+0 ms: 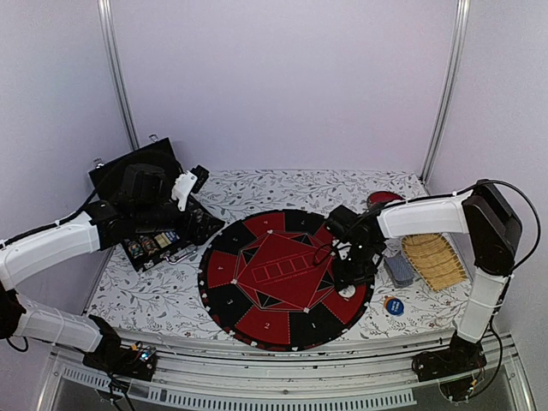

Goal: Distribute texas hold em gaming equipment
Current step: Place the dealer button at position 10.

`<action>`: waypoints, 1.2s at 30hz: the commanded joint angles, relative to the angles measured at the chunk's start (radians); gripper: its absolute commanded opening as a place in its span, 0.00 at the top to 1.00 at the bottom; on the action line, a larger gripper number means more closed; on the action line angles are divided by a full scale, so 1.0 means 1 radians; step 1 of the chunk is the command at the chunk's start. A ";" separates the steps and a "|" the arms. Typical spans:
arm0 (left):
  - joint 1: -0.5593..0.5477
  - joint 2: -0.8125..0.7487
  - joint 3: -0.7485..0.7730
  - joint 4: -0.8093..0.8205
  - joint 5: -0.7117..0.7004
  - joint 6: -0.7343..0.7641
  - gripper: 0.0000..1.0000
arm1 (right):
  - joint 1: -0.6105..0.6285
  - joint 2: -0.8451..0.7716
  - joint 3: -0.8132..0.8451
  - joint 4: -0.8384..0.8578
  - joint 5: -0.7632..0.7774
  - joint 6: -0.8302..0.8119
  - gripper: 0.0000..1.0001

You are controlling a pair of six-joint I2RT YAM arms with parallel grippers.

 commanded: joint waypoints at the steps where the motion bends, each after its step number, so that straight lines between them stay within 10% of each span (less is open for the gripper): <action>1: -0.011 0.011 -0.014 0.012 -0.006 0.013 0.02 | 0.050 -0.019 -0.049 -0.061 -0.040 0.058 0.73; 27: -0.011 0.010 -0.014 0.013 -0.001 0.015 0.02 | 0.100 -0.063 -0.127 -0.105 -0.037 0.137 0.73; 36: -0.011 0.003 -0.015 0.013 -0.002 0.015 0.02 | 0.102 -0.051 -0.118 -0.098 -0.026 0.133 0.50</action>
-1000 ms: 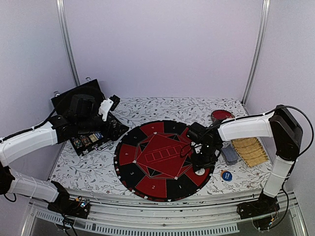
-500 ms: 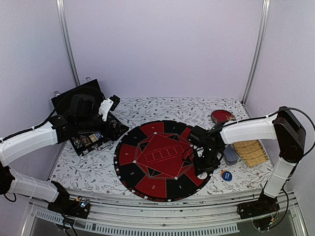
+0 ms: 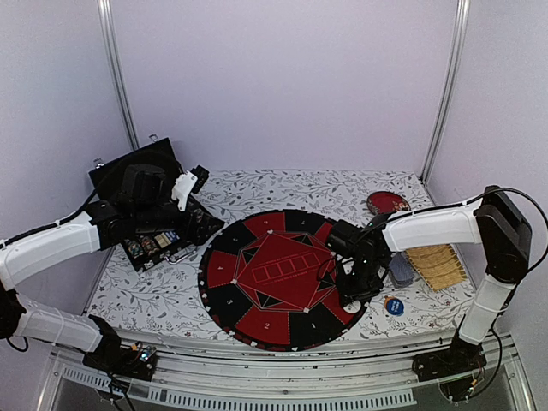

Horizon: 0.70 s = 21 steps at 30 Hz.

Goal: Distribute texas hold em gaming equipment
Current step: Place the dealer button at position 10.

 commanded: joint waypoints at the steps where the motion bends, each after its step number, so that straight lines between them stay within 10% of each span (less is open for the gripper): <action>1: -0.011 0.002 -0.015 0.012 0.005 0.012 0.02 | 0.014 0.031 -0.009 -0.047 -0.016 0.012 0.46; 12: -0.011 -0.002 -0.015 0.012 0.006 0.013 0.02 | 0.013 -0.107 0.042 -0.156 0.045 0.030 0.03; 21: -0.011 -0.007 -0.013 0.010 0.010 0.012 0.02 | -0.112 -0.337 -0.161 -0.212 0.030 0.117 0.01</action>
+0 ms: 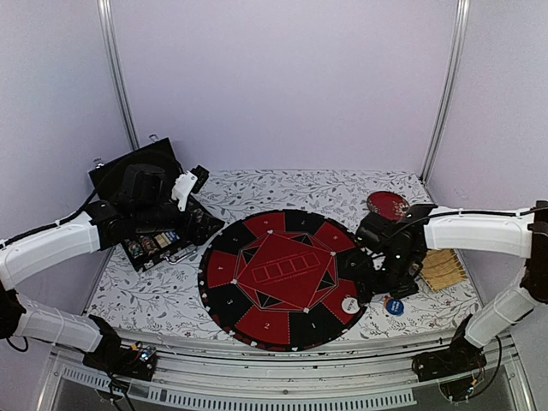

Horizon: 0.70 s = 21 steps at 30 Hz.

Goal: Distribute texas hold em gaming equipment
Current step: Pick up the small blind button from the poker chips pile.

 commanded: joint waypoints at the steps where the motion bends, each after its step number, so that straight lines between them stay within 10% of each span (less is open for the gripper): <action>1: -0.011 -0.008 -0.013 0.011 0.010 0.010 0.02 | -0.099 -0.099 -0.117 -0.023 -0.018 0.036 0.01; 21: -0.011 -0.021 -0.016 0.012 0.009 0.013 0.02 | -0.275 -0.049 -0.268 0.166 -0.038 -0.079 0.34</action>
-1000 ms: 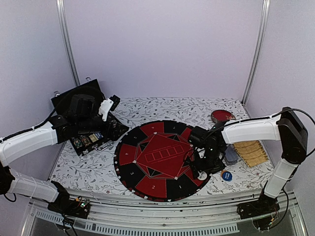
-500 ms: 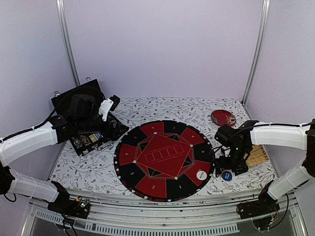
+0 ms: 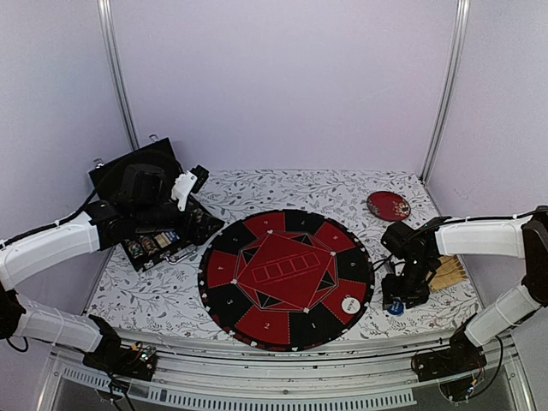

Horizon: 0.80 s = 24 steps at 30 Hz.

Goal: Distribute texas hold em gaming equipment
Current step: Pick up the small blind button from the poker chips pile.

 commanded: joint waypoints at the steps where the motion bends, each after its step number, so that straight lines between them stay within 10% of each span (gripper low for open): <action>1: -0.011 -0.018 -0.014 0.012 0.009 0.012 0.02 | -0.018 0.028 -0.018 0.038 0.006 -0.024 0.36; 24: -0.011 -0.023 -0.014 0.012 0.016 0.012 0.02 | -0.018 -0.057 0.046 -0.092 0.038 0.013 0.65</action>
